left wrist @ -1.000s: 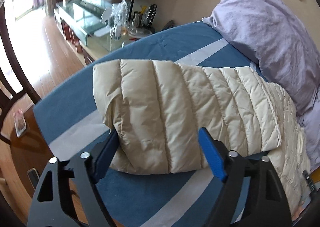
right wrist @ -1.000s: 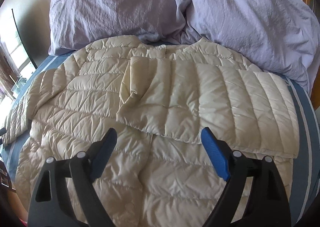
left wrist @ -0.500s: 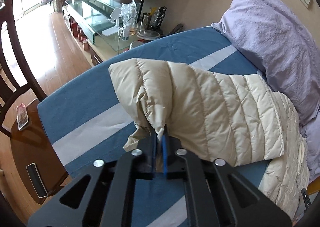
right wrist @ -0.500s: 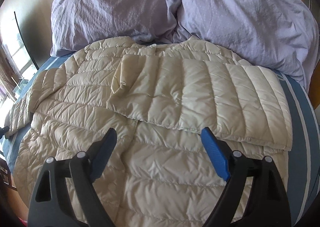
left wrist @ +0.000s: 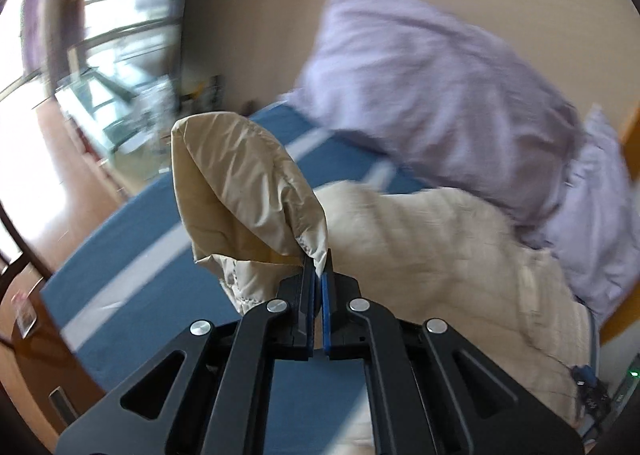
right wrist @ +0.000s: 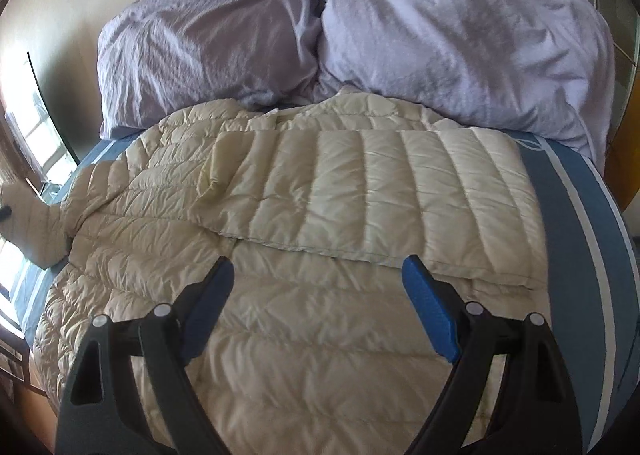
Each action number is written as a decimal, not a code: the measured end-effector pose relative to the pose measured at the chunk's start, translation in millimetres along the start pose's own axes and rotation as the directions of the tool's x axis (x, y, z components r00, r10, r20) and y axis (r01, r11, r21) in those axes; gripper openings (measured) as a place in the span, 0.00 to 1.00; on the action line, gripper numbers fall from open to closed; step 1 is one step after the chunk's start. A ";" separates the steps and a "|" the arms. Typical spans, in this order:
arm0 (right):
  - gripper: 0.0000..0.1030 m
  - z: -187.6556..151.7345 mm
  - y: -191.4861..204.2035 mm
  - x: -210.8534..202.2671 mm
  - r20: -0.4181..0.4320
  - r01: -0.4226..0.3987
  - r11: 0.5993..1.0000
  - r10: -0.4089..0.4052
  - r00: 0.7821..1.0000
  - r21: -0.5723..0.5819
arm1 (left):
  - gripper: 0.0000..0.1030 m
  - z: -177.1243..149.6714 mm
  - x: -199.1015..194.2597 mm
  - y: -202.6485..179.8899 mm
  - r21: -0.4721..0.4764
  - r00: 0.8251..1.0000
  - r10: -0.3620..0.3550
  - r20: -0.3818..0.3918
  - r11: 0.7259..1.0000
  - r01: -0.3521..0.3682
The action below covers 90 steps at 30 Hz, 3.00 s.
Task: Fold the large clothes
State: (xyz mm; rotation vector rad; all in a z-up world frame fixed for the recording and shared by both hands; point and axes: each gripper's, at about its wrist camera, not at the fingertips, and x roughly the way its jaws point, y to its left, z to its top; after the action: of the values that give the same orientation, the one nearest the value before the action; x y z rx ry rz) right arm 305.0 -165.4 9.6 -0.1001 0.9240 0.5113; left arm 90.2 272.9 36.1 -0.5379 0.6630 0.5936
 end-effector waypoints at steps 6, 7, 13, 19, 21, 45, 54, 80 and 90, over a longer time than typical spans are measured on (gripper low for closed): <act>0.84 -8.8 -31.9 -12.7 0.018 0.021 0.999 -0.022 1.000 0.041 | 0.01 -6.6 1.4 -102.9 0.147 0.988 -0.153 -0.029 0.977 0.155; 0.84 -10.7 -37.4 -14.5 0.020 0.025 0.998 -0.026 0.999 0.050 | 0.01 -9.3 2.9 -117.1 0.164 0.983 -0.177 -0.039 0.970 0.182; 0.84 -21.5 -71.9 -21.0 0.023 0.048 0.993 -0.051 0.998 0.109 | 0.01 -25.7 7.2 -188.6 0.236 0.952 -0.293 -0.092 0.922 0.307; 0.84 -32.3 -92.0 -21.4 0.011 0.060 0.988 -0.062 0.998 0.145 | 0.01 -49.2 15.8 -244.0 0.290 0.925 -0.347 -0.157 0.879 0.379; 0.84 -35.2 -96.6 -21.4 0.008 0.062 0.986 -0.064 0.998 0.153 | 0.01 -58.7 22.5 -258.4 0.302 0.915 -0.355 -0.190 0.866 0.398; 0.84 -42.0 -105.6 -18.1 -0.005 0.079 0.983 -0.079 0.997 0.165 | 0.44 -80.1 73.0 -272.3 0.353 0.943 -0.212 -0.257 0.887 0.296; 0.84 -42.3 -105.2 -11.7 -0.025 0.101 0.983 -0.098 0.995 0.151 | 0.44 -109.0 119.8 -277.5 0.375 0.932 -0.154 -0.329 0.884 0.278; 0.88 -92.2 -110.9 -74.0 -0.063 0.112 0.980 -0.103 0.993 0.164 | 0.62 -121.4 23.4 -129.7 0.465 0.964 -0.137 -0.227 0.855 0.231; 0.88 -152.5 -110.9 -100.7 -0.120 0.119 0.982 -0.102 0.988 0.147 | 0.62 -156.4 -1.7 -25.3 0.369 0.964 -0.114 -0.242 0.908 0.200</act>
State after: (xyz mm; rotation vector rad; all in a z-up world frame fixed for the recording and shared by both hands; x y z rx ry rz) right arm 194.3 -346.0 -18.8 -0.0399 1.0582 0.3326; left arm 42.5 156.5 -60.3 -0.2763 0.9101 0.2380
